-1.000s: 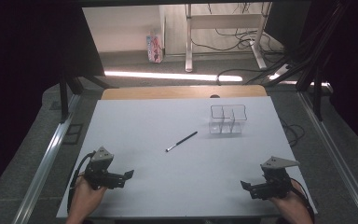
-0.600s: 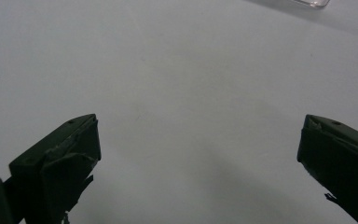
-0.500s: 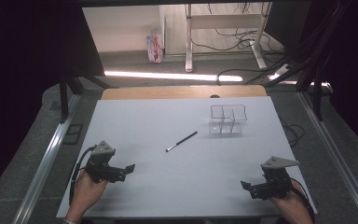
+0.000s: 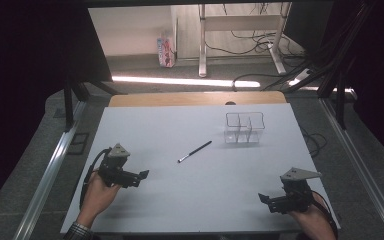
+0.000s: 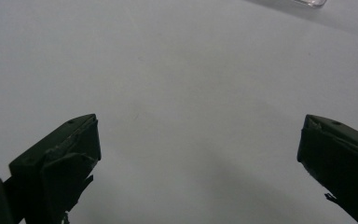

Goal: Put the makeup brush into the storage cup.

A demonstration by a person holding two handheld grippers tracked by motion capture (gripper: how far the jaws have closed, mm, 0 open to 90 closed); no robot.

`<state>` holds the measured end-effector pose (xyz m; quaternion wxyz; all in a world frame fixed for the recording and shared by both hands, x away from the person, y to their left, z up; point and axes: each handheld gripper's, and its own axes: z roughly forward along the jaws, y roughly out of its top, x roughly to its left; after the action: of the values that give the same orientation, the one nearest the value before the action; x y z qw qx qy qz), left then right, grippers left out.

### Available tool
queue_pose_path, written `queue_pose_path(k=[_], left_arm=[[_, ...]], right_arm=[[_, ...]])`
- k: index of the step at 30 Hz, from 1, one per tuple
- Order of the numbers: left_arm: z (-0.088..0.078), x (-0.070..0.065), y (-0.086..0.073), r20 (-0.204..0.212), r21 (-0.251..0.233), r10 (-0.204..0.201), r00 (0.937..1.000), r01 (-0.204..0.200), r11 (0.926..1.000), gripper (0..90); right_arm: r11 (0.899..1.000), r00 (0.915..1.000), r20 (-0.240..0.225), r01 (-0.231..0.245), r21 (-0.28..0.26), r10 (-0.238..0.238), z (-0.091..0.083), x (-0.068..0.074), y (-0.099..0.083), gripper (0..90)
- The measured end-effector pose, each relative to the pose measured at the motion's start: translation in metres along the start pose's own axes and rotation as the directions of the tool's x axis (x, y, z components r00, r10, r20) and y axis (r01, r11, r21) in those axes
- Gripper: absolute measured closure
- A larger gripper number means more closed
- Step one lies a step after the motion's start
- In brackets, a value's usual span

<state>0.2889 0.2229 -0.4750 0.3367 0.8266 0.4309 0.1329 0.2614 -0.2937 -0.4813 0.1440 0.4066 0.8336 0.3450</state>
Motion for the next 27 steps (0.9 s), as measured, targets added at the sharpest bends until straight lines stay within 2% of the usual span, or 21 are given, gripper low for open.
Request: queue_pose_path(k=[6,16,20,27], left_arm=[[0.005,0.003,0.008,-0.004,0.018,0.000,1.0000,0.000,0.9998,0.7],[0.012,0.007,0.019,0.018,0.024,-0.011,0.9998,0.011,0.9996,1.8],[0.016,0.008,0.026,0.002,0.057,0.003,1.0000,-0.003,0.9984,1.7],[0.027,0.006,0.041,0.010,0.109,0.034,0.9994,-0.035,0.9935,1.0]], right_arm=[[1.000,1.0000,0.002,-0.006,0.003,0.006,-0.001,-0.001,0.000,0.0],[1.000,0.9997,0.021,-0.015,0.013,0.015,0.000,-0.001,-0.001,0.0],[1.000,0.9994,0.027,-0.020,0.018,0.019,0.001,-0.001,-0.001,0.0],[0.999,0.9991,0.041,-0.014,0.032,0.013,0.002,0.000,-0.001,0.0]])
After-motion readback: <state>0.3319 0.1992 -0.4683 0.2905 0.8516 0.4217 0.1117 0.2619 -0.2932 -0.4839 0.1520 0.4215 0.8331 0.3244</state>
